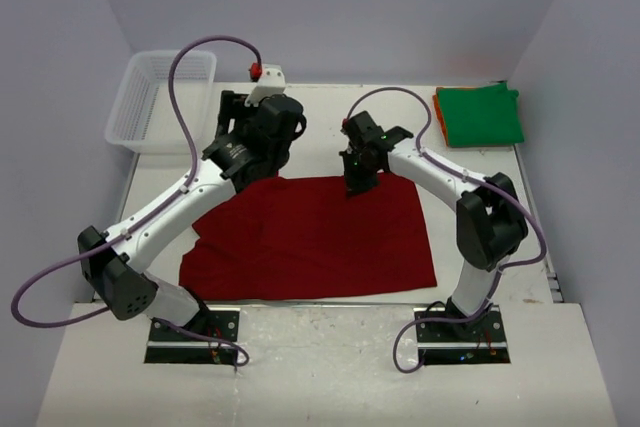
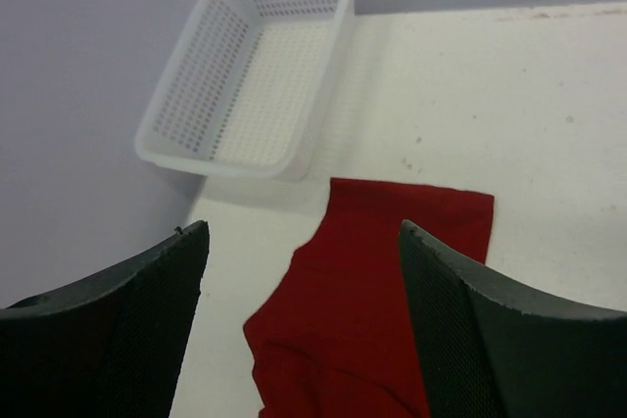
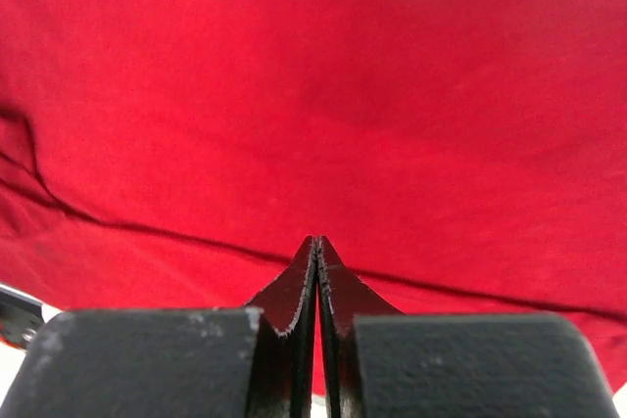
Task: Fold and stack the t-shirts
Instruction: Grap the side of the flattened tshirt furthest away from the robot with both arms
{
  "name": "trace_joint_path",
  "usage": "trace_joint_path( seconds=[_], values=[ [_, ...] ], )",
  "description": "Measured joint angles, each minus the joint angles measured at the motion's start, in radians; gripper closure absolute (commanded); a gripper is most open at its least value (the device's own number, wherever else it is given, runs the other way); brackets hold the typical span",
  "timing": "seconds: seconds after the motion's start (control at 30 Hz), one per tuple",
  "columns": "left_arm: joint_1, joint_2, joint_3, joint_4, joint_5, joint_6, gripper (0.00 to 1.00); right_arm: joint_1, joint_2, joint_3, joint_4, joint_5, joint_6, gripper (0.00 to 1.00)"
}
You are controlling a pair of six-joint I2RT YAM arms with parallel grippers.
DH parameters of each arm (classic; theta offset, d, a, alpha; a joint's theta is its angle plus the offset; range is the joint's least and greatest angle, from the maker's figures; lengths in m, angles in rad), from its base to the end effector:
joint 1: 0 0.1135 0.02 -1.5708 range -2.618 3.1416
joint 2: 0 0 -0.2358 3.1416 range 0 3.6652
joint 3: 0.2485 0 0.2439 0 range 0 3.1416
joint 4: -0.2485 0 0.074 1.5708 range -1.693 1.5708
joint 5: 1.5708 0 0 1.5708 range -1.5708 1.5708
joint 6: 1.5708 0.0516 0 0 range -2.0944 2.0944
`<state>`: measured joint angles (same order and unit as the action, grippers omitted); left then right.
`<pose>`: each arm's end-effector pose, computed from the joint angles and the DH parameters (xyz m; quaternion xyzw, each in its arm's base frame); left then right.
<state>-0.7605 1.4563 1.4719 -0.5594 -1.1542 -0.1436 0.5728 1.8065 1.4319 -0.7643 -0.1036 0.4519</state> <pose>0.2569 -0.1793 0.3623 -0.0338 0.7769 0.2477 0.5779 0.3076 0.2047 0.1983 -0.0700 0.9730 0.1490 0.1617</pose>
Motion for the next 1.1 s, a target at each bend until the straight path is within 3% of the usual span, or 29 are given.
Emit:
trace_joint_path(
  seconds=[0.27, 0.67, 0.83, 1.1],
  values=[
    [0.177, 0.070, 0.010, -0.113, 0.334, -0.157, 0.21, 0.051, -0.003, -0.037, 0.030, 0.033, 0.019, 1.00],
    [0.470, 0.166, 0.042, -0.137, 0.730, -0.270, 0.21, 0.144, -0.164, -0.365, 0.157, -0.057, 0.082, 1.00],
    [0.524, 0.166, 0.016, -0.122, 0.854, -0.300, 0.21, 0.182, -0.165, -0.428, 0.212, -0.075, 0.117, 1.00],
    [0.531, 0.165, 0.002, -0.108, 0.921, -0.326, 0.21, 0.181, -0.142, -0.502, 0.284, -0.063, 0.198, 1.00]
  ],
)
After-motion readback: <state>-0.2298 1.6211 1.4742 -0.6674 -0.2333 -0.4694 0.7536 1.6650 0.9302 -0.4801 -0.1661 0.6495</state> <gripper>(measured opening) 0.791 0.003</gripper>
